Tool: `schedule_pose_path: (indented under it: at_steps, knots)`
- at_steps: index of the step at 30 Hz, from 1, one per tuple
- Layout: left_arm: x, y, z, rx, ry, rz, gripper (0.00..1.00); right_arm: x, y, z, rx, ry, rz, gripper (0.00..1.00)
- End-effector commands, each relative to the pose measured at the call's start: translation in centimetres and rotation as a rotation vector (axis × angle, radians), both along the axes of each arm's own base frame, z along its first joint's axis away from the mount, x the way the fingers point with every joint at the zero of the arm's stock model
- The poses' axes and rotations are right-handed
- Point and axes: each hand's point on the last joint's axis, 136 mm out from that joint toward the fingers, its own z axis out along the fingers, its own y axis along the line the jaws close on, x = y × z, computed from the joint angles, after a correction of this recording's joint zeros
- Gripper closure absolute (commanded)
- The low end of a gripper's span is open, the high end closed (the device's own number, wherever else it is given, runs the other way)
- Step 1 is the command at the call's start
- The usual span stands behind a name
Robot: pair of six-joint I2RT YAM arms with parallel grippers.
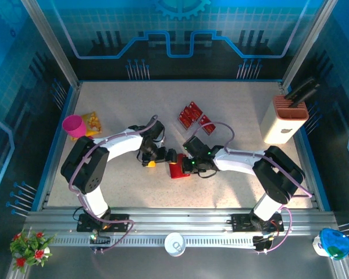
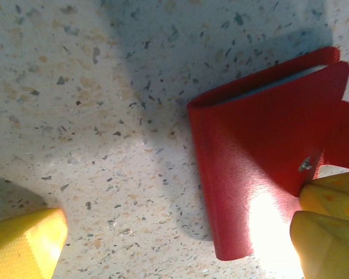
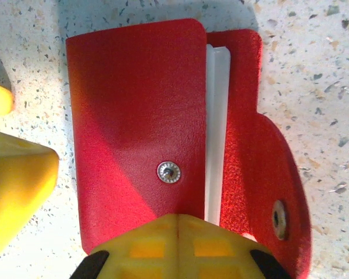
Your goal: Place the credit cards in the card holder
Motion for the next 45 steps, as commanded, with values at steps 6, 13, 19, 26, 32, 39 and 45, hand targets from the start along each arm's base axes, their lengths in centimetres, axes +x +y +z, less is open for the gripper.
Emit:
schedule_pose_path:
  at_steps: [6, 13, 19, 26, 32, 39, 45]
  knots:
    - [-0.9, 0.4, -2.2, 0.082, 0.008, -0.068, 0.01, -0.5, -1.4, -0.6, -0.041, 0.036, -0.023, 0.94]
    - [-1.6, 2.1, -3.5, 0.235, 0.032, -0.128, 0.01, 1.4, -2.3, 3.2, -0.008, -0.04, -0.078, 0.88]
    - [-1.7, 3.4, -4.2, 0.317, 0.037, -0.136, 0.01, 2.7, -3.5, 4.9, -0.032, -0.064, -0.097, 0.76]
    - [-1.8, 3.8, -4.6, 0.354, 0.038, -0.158, 0.01, 3.3, -3.3, 4.7, -0.076, -0.049, -0.055, 0.67]
    - [-2.2, 4.2, -4.9, 0.394, 0.045, -0.185, 0.01, 3.3, -3.2, 4.2, -0.104, -0.027, -0.037, 0.66]
    - [-2.3, 4.4, -5.1, 0.418, 0.053, -0.194, 0.01, 2.9, -3.4, 3.4, -0.126, -0.001, -0.021, 0.68]
    - [-2.5, 4.3, -5.1, 0.415, 0.055, -0.197, 0.01, 3.1, -3.3, 3.0, -0.133, 0.003, -0.013, 0.73]
